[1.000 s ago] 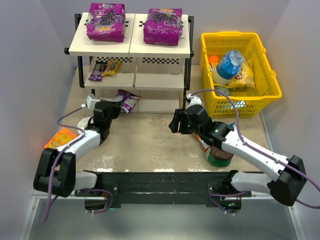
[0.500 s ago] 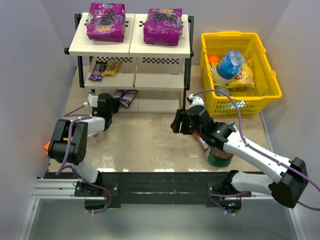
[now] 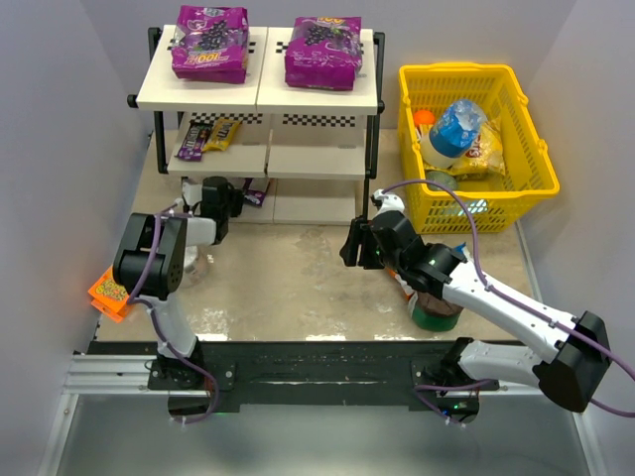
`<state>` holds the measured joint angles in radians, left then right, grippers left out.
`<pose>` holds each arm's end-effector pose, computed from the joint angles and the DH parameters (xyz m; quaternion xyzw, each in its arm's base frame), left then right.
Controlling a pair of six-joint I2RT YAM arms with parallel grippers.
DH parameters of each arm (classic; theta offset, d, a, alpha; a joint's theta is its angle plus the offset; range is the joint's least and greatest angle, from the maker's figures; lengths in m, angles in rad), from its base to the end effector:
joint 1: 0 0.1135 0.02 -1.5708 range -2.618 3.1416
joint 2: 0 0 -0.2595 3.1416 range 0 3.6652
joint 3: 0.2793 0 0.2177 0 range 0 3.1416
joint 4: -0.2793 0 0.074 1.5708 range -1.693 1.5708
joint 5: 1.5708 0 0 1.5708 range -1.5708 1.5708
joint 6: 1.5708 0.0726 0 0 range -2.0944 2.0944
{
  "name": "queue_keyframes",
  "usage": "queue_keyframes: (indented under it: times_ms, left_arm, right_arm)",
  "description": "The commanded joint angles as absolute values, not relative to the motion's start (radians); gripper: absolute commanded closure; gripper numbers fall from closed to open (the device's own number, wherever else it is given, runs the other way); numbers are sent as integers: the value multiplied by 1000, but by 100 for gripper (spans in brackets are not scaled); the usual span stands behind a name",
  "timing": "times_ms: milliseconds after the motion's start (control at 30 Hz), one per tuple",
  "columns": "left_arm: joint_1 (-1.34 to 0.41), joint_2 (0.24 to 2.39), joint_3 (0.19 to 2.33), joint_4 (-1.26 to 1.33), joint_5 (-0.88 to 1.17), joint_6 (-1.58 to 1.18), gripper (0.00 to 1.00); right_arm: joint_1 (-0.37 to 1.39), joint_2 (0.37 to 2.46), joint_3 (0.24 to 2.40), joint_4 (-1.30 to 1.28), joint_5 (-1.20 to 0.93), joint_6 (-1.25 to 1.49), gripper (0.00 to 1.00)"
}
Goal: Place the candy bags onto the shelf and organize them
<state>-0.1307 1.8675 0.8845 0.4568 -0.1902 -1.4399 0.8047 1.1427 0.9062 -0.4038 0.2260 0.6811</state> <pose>0.3860 -0.0369 0.1478 -0.5629 0.6556 -0.2929 0.4094 0.1822 0.1659 0.2724 -0.0043 0.8894 0.2273 0.3965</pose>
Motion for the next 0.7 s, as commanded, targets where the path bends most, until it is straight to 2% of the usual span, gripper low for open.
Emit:
queue_keyframes:
  times_ms: [0,233,267,333,367,467,667]
  left_arm:
    - [-123,1887,922,439,-184,-1431,88]
    - [-123,1890,916,451,-153,-1497,77]
    - [-123,1887,908,462,-146,-1503,70]
    - [-124,1864,881,480,-149,-1509,62]
    - [-124,1852,874,480,-149,-1506,54]
    - [-126,1790,836,483,-163,-1494,43]
    - [-129,1645,746,462,-172,-1476,39]
  right_arm:
    - [807,1143,905,-394,253,687,36]
    - [807,1150,907,-394,255,693,36]
    - [807,1149,907,-400,256,695,36]
    - [807,1146,911,-410,270,696,36]
    - [807,1146,911,-419,278,698,35]
    - [805,1146,913,-429,294,701,33]
    - [804,1144,902,-430,305,715,30]
